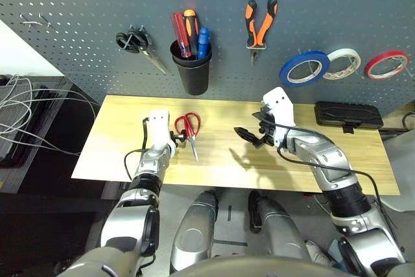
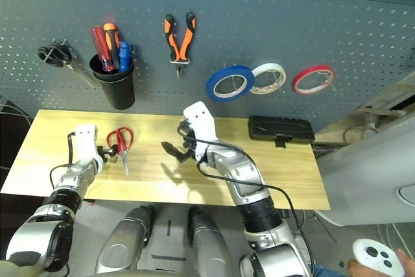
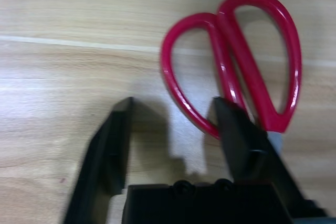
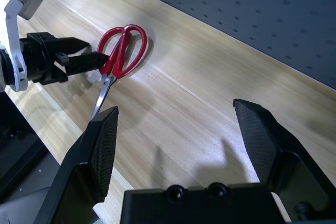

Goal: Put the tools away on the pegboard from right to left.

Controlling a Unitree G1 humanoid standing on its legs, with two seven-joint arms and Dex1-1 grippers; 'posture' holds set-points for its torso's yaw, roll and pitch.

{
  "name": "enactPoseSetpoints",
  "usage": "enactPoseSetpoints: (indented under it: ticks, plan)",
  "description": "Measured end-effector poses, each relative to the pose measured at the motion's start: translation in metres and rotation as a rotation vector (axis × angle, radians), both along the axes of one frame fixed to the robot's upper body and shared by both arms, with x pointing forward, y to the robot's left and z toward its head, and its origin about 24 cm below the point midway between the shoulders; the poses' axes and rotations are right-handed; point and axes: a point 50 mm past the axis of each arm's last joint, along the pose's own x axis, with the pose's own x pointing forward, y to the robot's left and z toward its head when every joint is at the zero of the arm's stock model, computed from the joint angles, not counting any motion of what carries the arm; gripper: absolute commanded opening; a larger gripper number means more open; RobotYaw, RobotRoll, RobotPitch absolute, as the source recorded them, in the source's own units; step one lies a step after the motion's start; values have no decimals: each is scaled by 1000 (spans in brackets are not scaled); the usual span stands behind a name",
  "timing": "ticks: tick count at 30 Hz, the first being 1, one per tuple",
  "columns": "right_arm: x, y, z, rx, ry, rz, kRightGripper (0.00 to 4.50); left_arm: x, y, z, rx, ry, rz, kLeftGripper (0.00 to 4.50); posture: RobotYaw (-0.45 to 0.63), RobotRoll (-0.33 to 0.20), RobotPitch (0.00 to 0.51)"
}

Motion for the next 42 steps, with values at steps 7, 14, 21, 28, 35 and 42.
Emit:
enactPoseSetpoints:
  ticks: [7, 14, 21, 28, 35, 42]
  plan:
    - [3, 1, -1, -2, 10, 8, 4500, -10, -1, -3, -32, -18, -14, 32, 152, 0, 240]
    - [7, 4, 3, 7, -11, 24, 4500, -23, 8, -3, -3, -122, 10, 32, 155, 0, 236]
    - [6, 8, 9, 34, -36, 76, 4500, -32, 29, 29, 43, -464, 29, 32, 162, 0, 239]
    - [4, 22, 28, 104, -104, 163, 4500, -43, 29, 65, 95, -790, -83, 32, 172, 0, 236]
    - [5, 39, 58, 188, -247, 244, 4500, -48, 50, 93, 288, -949, -53, 32, 169, 0, 235]
    - [5, 41, 64, 210, -273, 267, 4500, -55, 49, 124, 439, -1121, -43, 32, 171, 0, 237]
